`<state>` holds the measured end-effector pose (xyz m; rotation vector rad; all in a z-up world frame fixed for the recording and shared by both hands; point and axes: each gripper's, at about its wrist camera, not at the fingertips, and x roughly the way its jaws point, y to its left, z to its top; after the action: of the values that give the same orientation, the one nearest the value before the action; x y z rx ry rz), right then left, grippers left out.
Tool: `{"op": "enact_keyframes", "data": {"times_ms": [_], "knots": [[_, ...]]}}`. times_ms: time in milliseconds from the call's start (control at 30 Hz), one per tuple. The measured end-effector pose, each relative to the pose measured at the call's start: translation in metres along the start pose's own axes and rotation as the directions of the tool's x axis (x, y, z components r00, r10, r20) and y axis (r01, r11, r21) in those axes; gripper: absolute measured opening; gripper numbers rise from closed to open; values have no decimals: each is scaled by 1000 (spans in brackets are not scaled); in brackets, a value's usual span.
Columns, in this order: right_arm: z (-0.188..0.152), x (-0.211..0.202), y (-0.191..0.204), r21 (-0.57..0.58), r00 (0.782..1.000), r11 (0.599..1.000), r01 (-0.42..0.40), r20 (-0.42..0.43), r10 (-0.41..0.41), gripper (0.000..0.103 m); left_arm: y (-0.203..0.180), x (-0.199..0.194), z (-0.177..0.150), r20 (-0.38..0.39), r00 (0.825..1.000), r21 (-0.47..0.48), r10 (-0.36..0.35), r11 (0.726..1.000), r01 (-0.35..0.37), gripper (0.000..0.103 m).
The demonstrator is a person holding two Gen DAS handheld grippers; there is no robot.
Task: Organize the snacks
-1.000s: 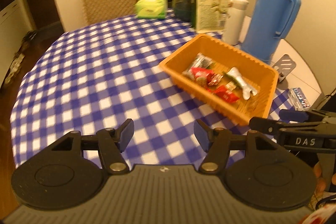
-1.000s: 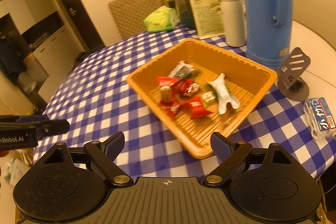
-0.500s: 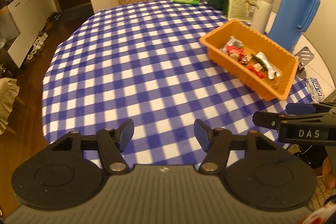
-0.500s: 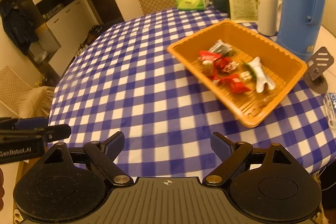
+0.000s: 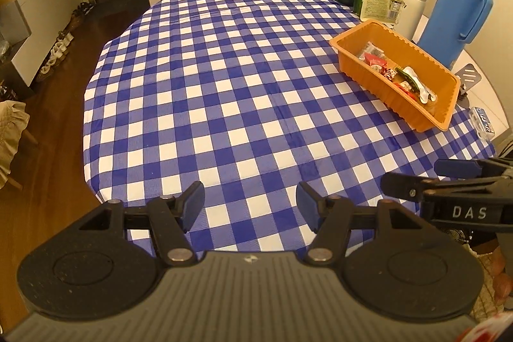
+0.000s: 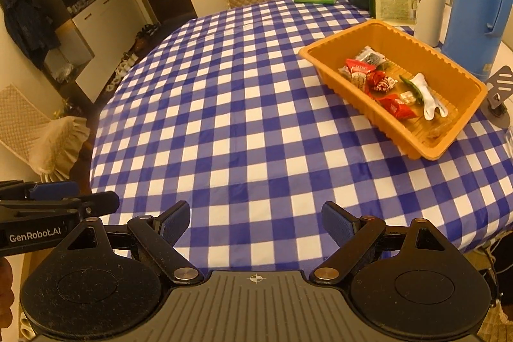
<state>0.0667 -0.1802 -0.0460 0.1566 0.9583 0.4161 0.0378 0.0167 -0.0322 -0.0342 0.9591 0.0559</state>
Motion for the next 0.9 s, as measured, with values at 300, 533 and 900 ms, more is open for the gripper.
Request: {"op": "enact_keyframes", "data": {"times_ms": [300, 533, 900], "knots": [[-4, -2, 17, 19, 999, 999, 31, 11, -32, 88, 10, -6, -1, 19, 999, 30, -40, 999, 39, 61], [-5, -5, 23, 23, 999, 999, 40, 21, -41, 88, 12, -8, 0, 31, 998, 38, -55, 998, 53, 61], [-5, -8, 21, 28, 999, 999, 44, 24, -45, 88, 10, -9, 0, 37, 997, 47, -64, 997, 62, 61]]}}
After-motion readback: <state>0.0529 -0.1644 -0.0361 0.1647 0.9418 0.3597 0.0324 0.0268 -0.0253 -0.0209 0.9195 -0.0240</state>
